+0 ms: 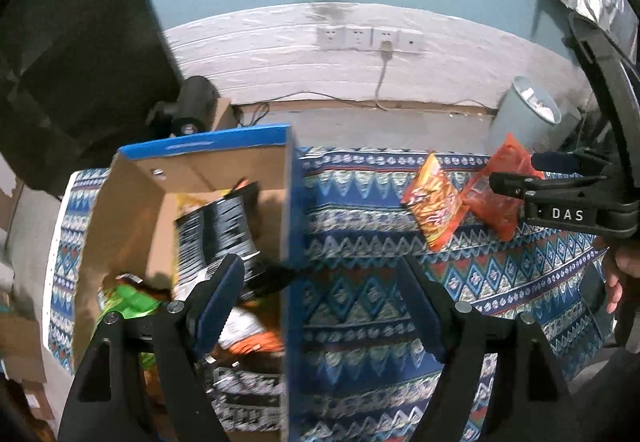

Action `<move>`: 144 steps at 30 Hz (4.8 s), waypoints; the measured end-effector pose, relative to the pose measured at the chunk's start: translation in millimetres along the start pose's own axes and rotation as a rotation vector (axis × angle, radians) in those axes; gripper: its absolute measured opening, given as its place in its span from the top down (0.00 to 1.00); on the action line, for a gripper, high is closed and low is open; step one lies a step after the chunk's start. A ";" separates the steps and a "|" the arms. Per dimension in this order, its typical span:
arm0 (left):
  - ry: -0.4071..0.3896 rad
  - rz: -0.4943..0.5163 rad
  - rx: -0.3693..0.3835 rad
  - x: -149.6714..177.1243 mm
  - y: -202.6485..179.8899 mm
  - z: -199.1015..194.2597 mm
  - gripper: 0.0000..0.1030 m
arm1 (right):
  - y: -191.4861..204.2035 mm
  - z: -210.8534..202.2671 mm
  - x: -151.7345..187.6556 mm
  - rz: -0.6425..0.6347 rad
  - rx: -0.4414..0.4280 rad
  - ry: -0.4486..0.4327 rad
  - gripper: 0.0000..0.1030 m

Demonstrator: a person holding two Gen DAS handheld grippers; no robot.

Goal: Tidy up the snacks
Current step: 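Move left tool to orange chip bag while right tool moves to red packet, then close left tool on orange chip bag while right tool grips red packet, then lift orange chip bag and red packet and carry both over the box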

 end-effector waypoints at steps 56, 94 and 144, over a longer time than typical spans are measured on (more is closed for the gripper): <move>0.206 -0.052 0.118 -28.8 -120.4 120.5 0.15 | -138.6 46.7 125.8 0.256 -0.112 0.098 0.27; 0.222 -0.072 0.162 -36.0 -122.6 155.0 0.56 | -103.0 98.4 87.6 0.099 -0.064 0.136 0.59; -0.043 0.144 -0.001 45.0 -45.7 -30.9 0.58 | 29.7 -76.8 62.4 -0.115 -0.169 -0.141 0.72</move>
Point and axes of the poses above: each gripper's, at about its wrist camera, not at the fingertips, and z roughly the way its jaws point, y to its left, x to its underside, the point moved 8 cm from there along z, roughly the way its jaws point, and after that the axes turned 8 degrees about y, right-handed, at the moved point
